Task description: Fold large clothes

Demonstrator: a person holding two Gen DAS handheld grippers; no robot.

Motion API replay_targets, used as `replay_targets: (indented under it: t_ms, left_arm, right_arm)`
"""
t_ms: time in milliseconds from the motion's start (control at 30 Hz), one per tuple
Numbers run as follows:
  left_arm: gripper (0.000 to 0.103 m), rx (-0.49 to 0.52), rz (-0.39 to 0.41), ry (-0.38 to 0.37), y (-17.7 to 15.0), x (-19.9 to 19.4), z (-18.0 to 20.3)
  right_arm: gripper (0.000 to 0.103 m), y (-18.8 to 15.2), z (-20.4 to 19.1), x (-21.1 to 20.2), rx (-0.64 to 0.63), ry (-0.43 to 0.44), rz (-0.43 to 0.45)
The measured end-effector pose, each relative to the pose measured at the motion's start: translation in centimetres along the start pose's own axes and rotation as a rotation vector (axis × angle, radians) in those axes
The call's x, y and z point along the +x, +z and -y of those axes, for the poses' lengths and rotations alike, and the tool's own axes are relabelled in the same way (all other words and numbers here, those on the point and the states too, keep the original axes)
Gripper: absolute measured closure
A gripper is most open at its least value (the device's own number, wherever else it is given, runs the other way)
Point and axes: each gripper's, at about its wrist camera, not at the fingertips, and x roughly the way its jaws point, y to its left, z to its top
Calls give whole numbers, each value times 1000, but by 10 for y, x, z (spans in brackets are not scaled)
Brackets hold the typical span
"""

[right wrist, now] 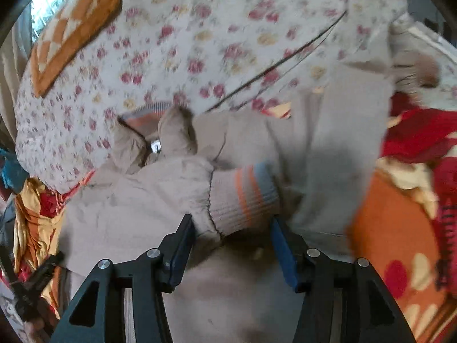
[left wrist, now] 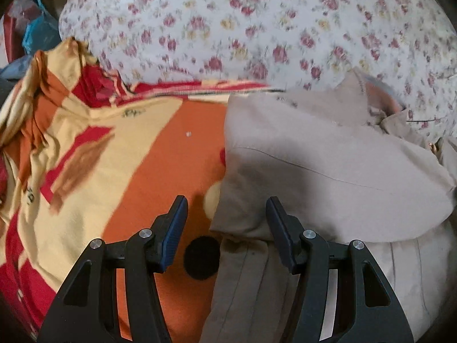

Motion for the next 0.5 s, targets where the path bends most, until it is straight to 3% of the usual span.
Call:
replay_targets:
  t_ms: [167,267,367,500]
  left_arm:
    - [46,-3,-7,-4,-4,4,1]
    - [46,1,-17,-5,-5,8,3]
    - [46,5,-15,0,-5,10,5]
    - [46,14,-12,2,-6,9,7]
  right_arm:
    - [51,2,-15,-22,-70,-70,92]
    - [52,3,-18,-21,-80,-56,108]
    - [53,2,-24,-1,-117,-35,57]
    - [56,-6,-19,42,-131,-77,-80]
